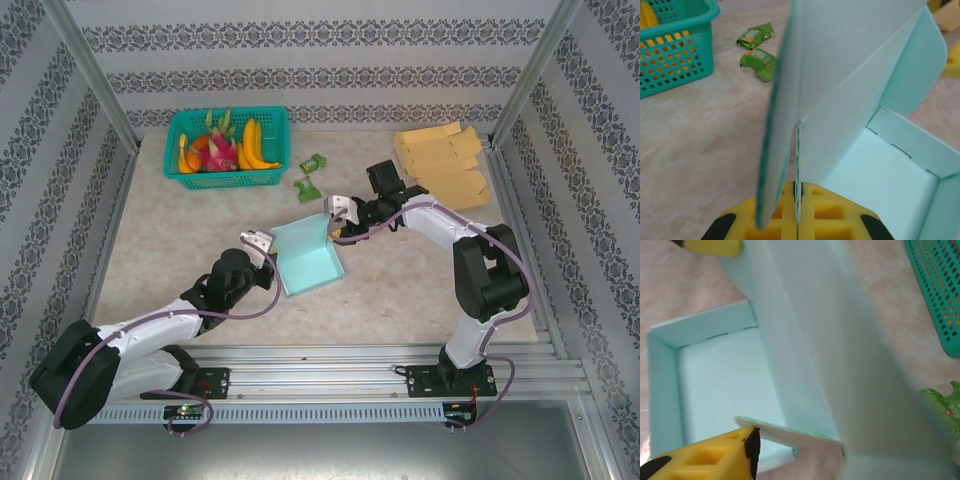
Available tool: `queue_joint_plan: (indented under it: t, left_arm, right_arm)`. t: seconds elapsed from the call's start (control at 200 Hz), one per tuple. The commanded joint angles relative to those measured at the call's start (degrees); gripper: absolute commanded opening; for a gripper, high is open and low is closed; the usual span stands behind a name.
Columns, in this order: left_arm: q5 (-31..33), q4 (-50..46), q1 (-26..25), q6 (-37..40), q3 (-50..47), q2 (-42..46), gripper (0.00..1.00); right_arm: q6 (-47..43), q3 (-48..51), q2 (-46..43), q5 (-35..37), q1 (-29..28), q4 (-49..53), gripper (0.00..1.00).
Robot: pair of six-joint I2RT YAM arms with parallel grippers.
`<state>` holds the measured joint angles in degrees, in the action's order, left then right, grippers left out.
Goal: Fold the paper box
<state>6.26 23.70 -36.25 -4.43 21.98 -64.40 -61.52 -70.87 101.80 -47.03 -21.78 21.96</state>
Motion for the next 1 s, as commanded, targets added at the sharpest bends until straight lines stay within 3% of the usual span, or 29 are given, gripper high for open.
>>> queue_joint_plan:
  t: [0.0,0.23,0.375,0.804,0.994]
  left_arm:
    - [2.5,-0.2,0.5,0.7,4.2,-1.7,0.00]
    - [9.3,-4.0,0.5,-2.5,10.5,-8.3,0.03]
    - [11.5,-0.4,0.5,-5.0,9.4,-9.9,0.05]
    - [7.8,18.0,0.3,-6.5,-3.8,-9.8,0.08]
    - [6.6,20.2,-0.3,-6.6,-8.6,-8.5,0.08]
  right_arm:
    - [0.2,2.2,-2.7,-1.8,-2.3,-2.4,0.46]
    - [2.5,7.2,-6.0,6.1,-6.8,-9.5,0.39]
    - [4.5,10.9,-8.6,9.0,-8.1,-13.2,0.39]
    - [2.7,19.9,-16.1,25.1,-18.9,-17.6,0.39]
    - [1.9,22.0,-19.1,32.2,-24.6,-16.6,0.39]
